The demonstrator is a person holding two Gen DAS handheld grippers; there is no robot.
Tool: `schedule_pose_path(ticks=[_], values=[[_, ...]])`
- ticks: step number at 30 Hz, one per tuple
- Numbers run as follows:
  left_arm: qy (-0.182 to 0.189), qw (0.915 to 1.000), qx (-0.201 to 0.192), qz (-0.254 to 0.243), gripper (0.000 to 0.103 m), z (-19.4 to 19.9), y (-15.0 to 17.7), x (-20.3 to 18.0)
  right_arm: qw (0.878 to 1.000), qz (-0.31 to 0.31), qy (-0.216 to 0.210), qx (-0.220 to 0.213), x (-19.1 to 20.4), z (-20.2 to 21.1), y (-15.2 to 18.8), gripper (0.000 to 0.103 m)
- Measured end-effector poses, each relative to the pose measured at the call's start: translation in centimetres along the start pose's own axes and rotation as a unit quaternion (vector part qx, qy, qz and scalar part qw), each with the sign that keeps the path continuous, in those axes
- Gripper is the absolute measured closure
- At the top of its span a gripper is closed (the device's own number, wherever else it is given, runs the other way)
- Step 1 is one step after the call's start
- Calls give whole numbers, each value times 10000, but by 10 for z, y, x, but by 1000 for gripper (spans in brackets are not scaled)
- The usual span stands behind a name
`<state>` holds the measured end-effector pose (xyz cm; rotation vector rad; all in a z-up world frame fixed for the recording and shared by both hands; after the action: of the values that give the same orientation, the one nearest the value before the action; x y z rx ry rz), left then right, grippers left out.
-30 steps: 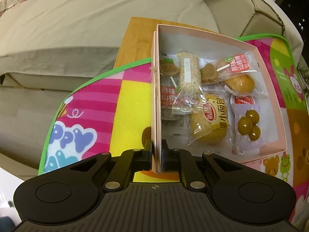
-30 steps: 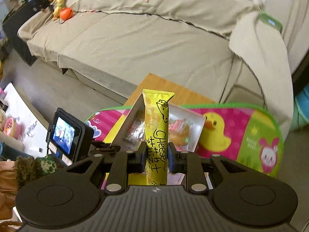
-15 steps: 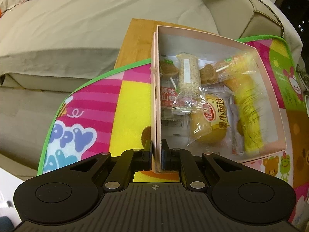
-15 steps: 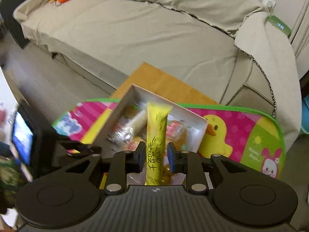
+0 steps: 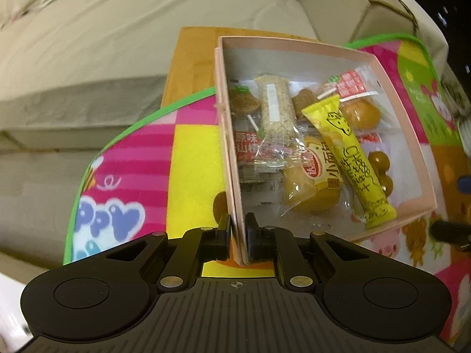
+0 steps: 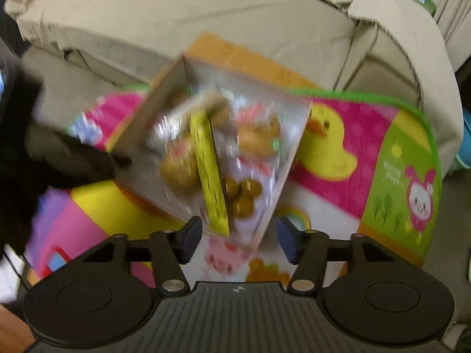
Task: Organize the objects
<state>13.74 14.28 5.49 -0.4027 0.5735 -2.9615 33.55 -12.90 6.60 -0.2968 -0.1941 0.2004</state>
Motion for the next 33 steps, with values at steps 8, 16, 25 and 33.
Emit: schedule_pose_path(ticks=[8, 16, 25, 33], values=[[138, 9903, -1048, -900, 88, -2, -32, -67, 9947, -698, 578, -482, -30, -40, 39, 43], [-489, 9609, -2587, -857, 69, -19, -66, -113, 9680, -1117, 1164, -1921, -101, -35, 52, 43], [-433, 9653, -2558, 291, 39, -26, -62, -84, 9618, -666, 1105, -2415, -108, -60, 53, 32], [-512, 9491, -3092, 323, 42, 26, -10, -90, 9516, -1194, 840, -2706, -100, -46, 97, 0]])
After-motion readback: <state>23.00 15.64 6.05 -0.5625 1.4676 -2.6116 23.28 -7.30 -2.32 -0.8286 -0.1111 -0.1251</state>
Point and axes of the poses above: each gripper's, at about its wrist camera, not at the fingertips, and z roughly against the way its jaws point, x to its left, y to its underside, the point moved 3 cm from there along -z, roughly the way its jaws point, and after that the axes turned 13 degrees about -y, right-handed, at the moved point
